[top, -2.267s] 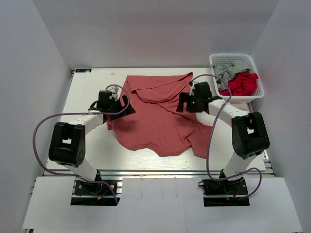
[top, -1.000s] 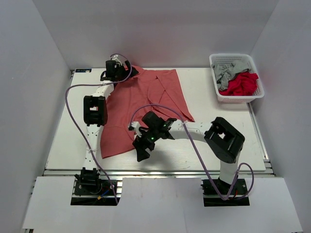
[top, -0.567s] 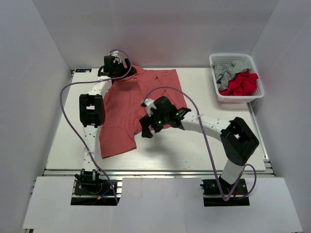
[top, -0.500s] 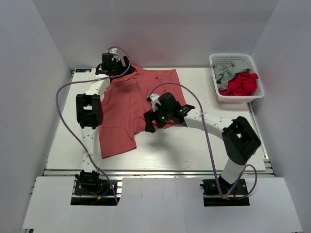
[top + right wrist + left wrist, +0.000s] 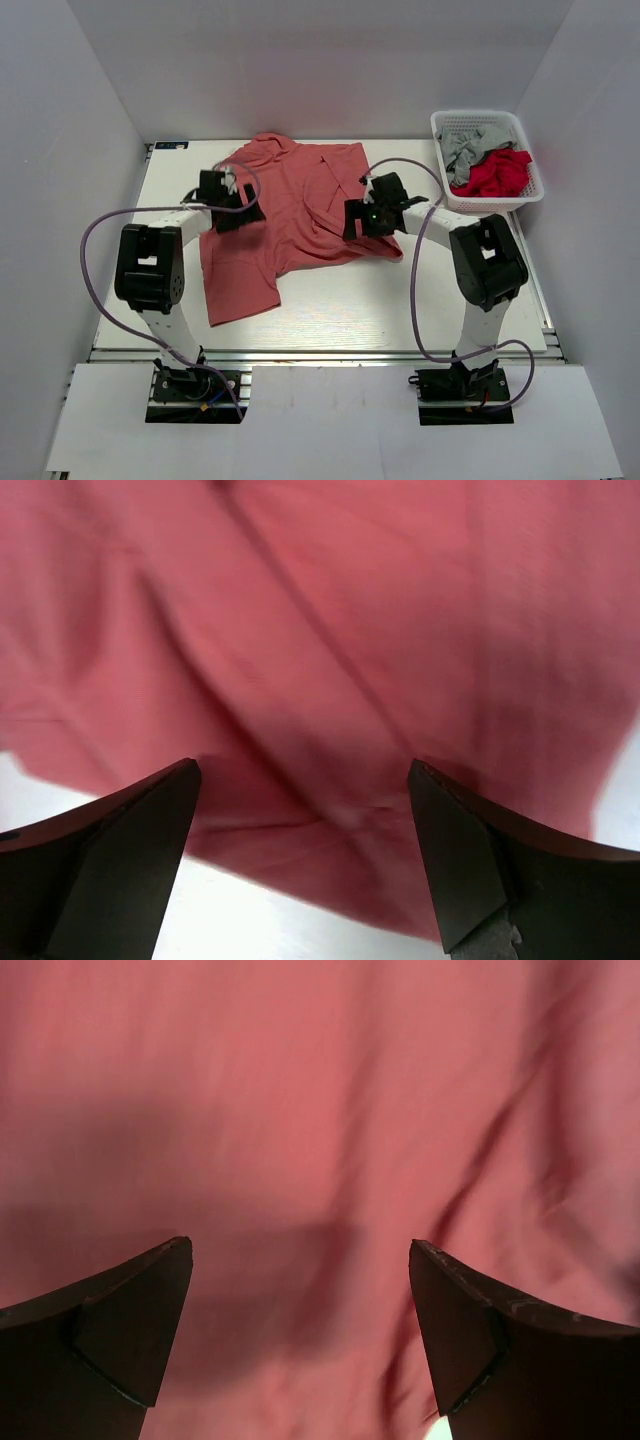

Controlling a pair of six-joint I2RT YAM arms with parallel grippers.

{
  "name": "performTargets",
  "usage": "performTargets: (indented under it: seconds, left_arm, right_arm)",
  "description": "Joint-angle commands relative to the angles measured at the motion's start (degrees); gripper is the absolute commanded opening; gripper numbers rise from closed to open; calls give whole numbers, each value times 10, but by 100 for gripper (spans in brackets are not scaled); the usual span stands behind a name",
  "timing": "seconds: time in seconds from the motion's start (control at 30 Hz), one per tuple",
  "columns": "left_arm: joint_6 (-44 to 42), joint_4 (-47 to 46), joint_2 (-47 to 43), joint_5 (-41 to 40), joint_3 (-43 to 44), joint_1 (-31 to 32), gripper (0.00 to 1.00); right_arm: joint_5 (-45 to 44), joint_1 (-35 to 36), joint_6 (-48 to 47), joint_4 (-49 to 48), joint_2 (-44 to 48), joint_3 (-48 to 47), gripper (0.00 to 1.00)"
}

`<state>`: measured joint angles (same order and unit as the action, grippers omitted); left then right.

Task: Fold and stack the t-shirts
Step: Flatten out the tshirt

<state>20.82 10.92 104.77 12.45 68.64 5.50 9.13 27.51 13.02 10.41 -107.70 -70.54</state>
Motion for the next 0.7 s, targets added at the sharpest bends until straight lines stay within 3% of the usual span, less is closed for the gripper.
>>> performTargets:
  seconds: [0.0,0.17,0.3,0.43,0.5,0.57,0.67]
  left_arm:
    - [16,4,-39,-1,-58,3,99]
    - [44,4,-54,-15,-132,3,99]
    - [73,72,-67,-56,-161,3,99]
    - [86,118,-115,-101,-211,3,99]
    - [86,111,-161,-86,-236,3,99]
    - [86,92,-200,-74,-236,3,99]
    - [71,44,-225,-52,-229,3,99]
  right_arm:
    - [23,-28,26,-8,-2,22,90]
    - [27,-52,66,-28,46,130,90]
    - [34,-56,80,-47,112,237,90]
    - [33,-54,106,-35,207,342,90]
    - [41,-49,103,-30,259,378,90]
    - [31,-48,90,-1,276,373,90]
    - [-15,-44,59,58,275,278,90]
